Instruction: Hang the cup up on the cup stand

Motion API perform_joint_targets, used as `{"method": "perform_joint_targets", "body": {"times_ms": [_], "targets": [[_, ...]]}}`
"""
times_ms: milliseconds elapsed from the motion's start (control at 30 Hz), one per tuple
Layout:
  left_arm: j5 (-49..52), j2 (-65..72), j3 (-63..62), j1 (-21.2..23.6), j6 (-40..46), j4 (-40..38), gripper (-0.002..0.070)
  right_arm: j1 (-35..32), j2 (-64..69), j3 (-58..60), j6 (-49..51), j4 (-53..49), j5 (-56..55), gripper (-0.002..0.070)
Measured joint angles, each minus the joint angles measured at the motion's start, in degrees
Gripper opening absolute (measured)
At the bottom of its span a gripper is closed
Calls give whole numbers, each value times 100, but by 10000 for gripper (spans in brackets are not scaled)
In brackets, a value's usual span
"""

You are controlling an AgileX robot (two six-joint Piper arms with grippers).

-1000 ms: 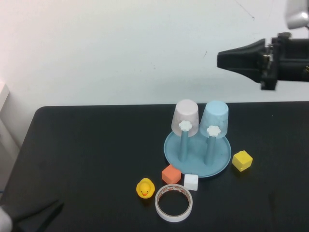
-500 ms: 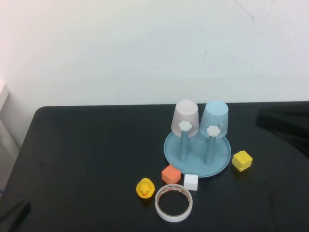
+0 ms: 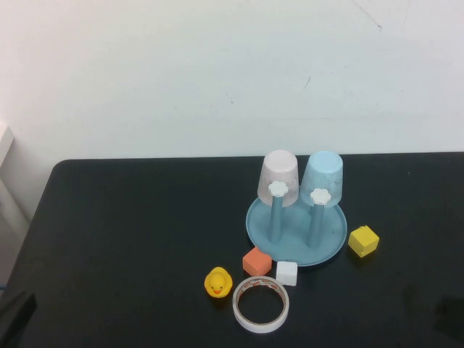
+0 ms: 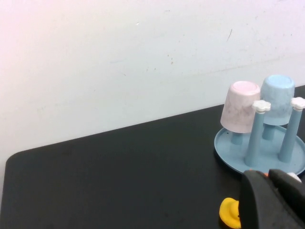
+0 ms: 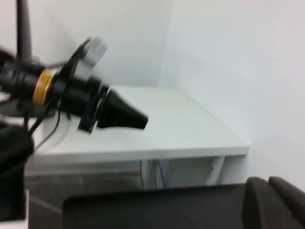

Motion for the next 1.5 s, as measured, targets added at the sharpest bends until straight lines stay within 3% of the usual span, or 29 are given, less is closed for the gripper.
{"method": "perform_joint_targets", "body": {"times_ms": [533,867,1033,1133,1300,1367,1500], "targets": [[0,0,0,0,1,0,-1,0,-378,2,97,-925,107,0],[0,0,0,0,1,0,-1,0,-1162,11,-165,-1485,-2329,0],[-9,0,0,0,17,0,-1,0,-1859,258,166,-1850,-3354,0],[-9,0,0,0,17,0,-1,0,-2241,648,1394,-2904,-3880,0],[-9,0,0,0,17,0,-1,0,-2881,1388,6217,-6676,-4028,0],[-9,0,0,0,17,0,-1,-21,-3120,1627,7579,-7898,-4015,0],[-9,0,0,0,17,0,-1,-59,-3691,2233,9138,-9293,-4088,0]]}}
